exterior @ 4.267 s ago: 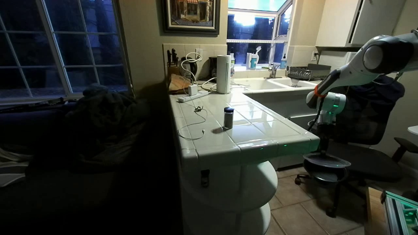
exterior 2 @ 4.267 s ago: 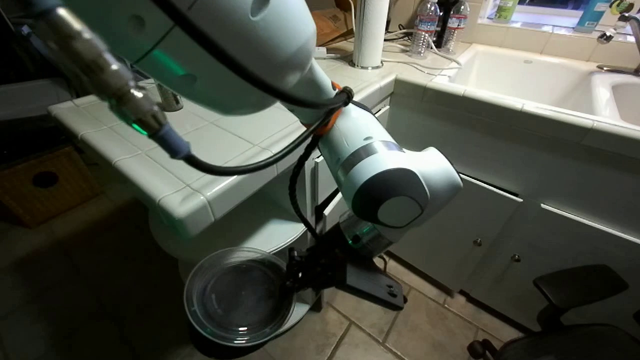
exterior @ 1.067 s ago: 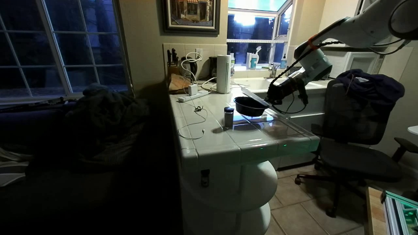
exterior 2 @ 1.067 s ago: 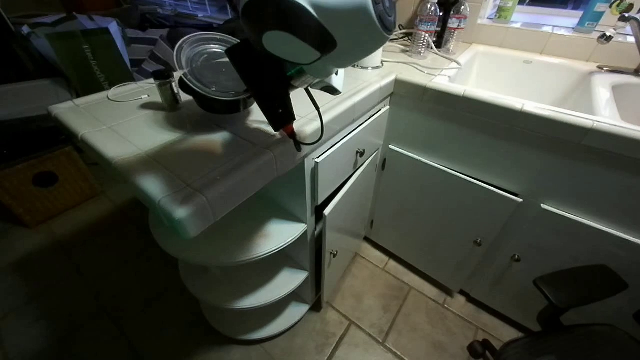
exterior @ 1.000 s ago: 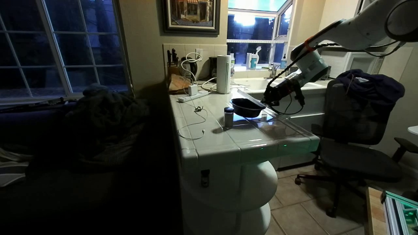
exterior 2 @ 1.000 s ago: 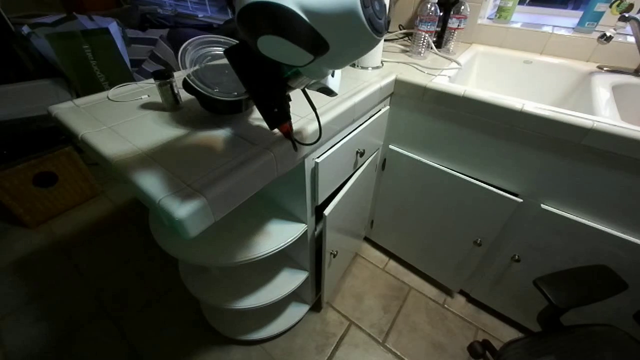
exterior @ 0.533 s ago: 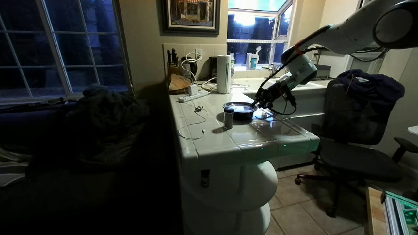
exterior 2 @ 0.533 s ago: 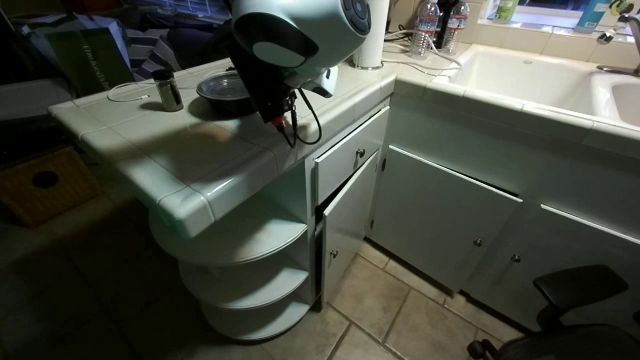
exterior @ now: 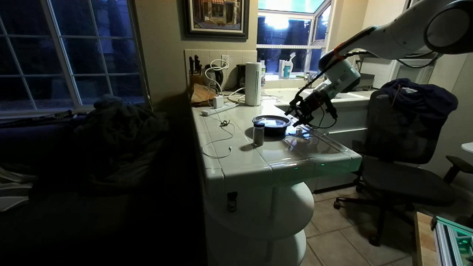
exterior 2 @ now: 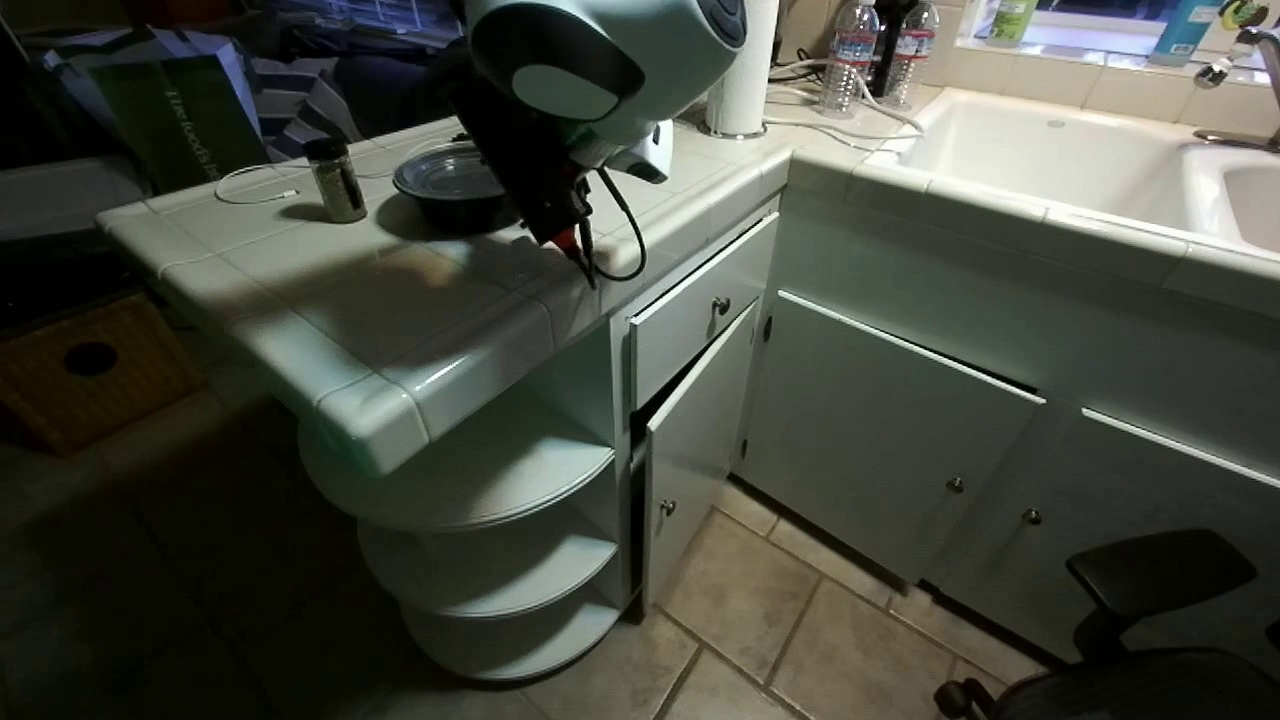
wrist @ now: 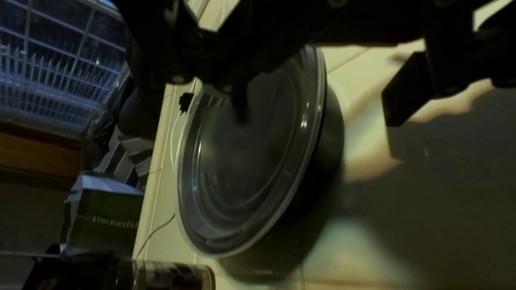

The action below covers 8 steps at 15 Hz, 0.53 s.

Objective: Remove the bowl from the top shelf under the countertop and put it on the countertop

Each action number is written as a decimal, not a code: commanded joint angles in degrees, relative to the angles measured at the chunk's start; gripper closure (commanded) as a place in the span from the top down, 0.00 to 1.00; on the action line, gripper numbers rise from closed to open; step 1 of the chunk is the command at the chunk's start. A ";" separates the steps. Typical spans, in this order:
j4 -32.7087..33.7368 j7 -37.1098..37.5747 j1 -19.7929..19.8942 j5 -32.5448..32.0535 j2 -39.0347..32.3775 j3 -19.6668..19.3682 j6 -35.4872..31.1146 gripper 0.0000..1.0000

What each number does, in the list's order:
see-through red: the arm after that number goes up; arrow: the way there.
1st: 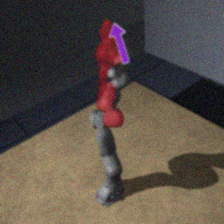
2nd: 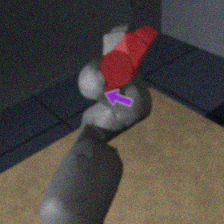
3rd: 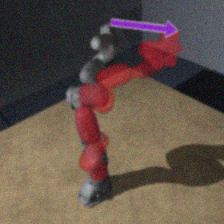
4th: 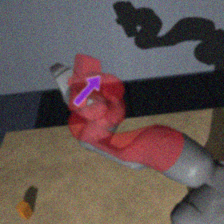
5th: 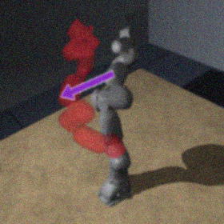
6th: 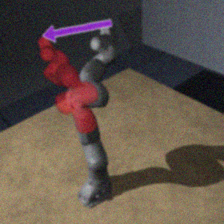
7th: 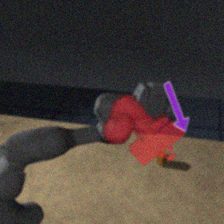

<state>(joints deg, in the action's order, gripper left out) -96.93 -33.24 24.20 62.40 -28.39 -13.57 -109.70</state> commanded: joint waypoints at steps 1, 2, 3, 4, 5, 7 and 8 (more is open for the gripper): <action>-5.98 -5.95 -0.17 -9.99 6.51 -1.58 2.64 1.00; -8.65 -7.79 -0.62 -12.90 8.99 -2.23 0.37 1.00; -11.44 -9.36 -0.95 -15.78 11.80 -2.68 -1.26 1.00; -14.38 -11.03 -1.32 -17.87 14.74 -2.91 -3.55 1.00; -17.00 -12.58 -1.64 -19.63 17.46 -2.90 -6.00 1.00; -22.38 -15.28 -2.73 -22.39 23.38 -2.26 -11.07 1.00; -24.79 -16.20 -3.49 -23.56 26.14 -1.89 -13.81 1.00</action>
<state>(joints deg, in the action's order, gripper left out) -111.59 -46.45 23.45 42.81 -12.25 -15.92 -115.95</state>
